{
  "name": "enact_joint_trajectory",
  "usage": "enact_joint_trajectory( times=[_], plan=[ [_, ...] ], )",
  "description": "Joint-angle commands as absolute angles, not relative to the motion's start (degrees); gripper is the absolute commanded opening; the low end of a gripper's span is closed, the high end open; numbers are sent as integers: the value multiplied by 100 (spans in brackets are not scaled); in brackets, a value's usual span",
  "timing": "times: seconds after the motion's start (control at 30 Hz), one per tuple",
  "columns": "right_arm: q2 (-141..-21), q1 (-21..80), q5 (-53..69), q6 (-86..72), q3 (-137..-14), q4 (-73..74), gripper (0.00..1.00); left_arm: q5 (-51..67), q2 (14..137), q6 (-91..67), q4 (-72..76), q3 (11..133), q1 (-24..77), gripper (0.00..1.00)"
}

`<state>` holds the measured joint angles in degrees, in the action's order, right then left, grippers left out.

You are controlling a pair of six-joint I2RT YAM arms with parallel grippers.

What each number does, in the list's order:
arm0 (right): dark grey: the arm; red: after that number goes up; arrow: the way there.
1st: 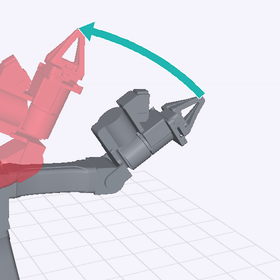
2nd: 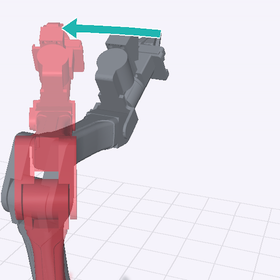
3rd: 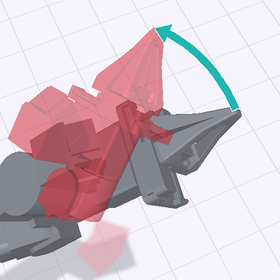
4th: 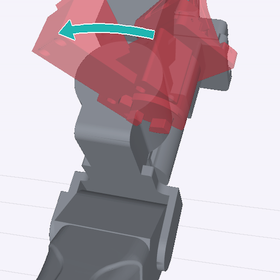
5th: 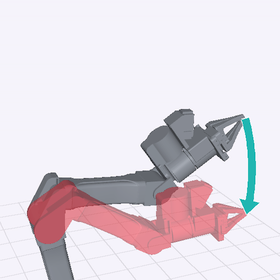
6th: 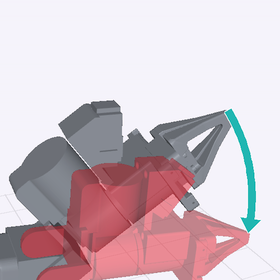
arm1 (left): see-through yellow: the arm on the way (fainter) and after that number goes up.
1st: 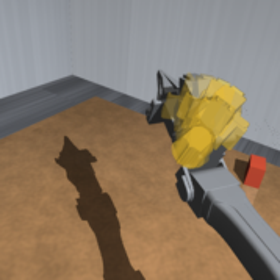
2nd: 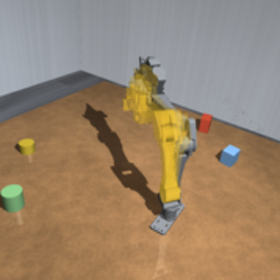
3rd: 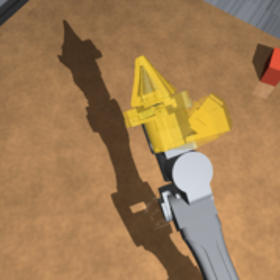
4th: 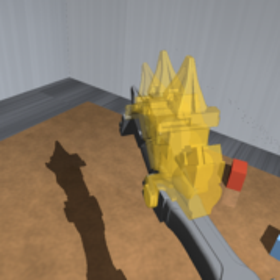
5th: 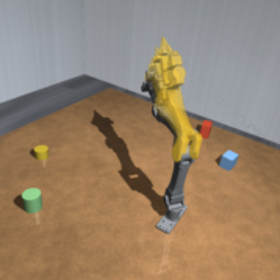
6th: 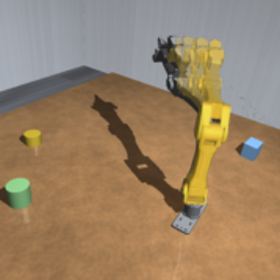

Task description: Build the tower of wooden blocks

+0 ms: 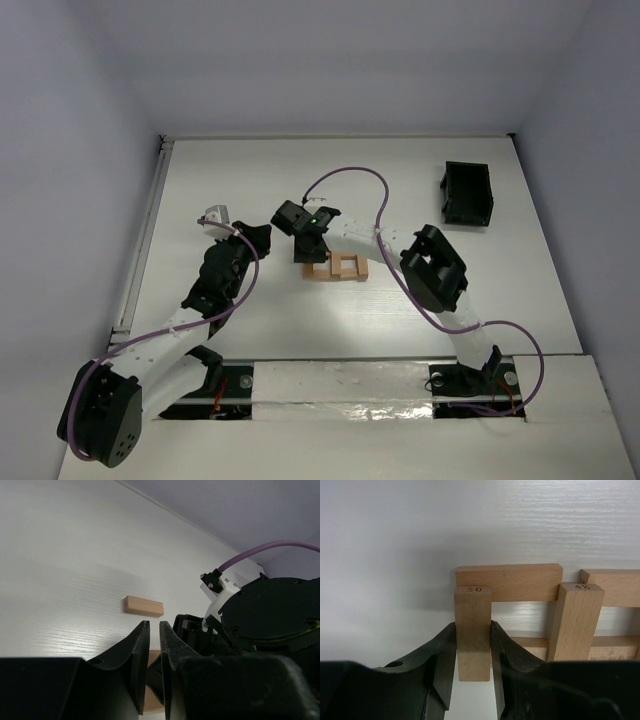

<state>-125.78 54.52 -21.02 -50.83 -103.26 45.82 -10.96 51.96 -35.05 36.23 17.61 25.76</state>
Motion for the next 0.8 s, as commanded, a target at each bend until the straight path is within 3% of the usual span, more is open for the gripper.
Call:
enact_joint_trajectory(
  times=[0.0,0.77],
  plan=[
    [-12533,5520,-2224,-5142,-10380,4395,37,-1046,5142,-3507,3920,1775,2549,11],
    [-11655,5520,-2566,-5159,-10152,4140,43,-1090,5150,-3480,3894,1793,2549,11]
  ],
)
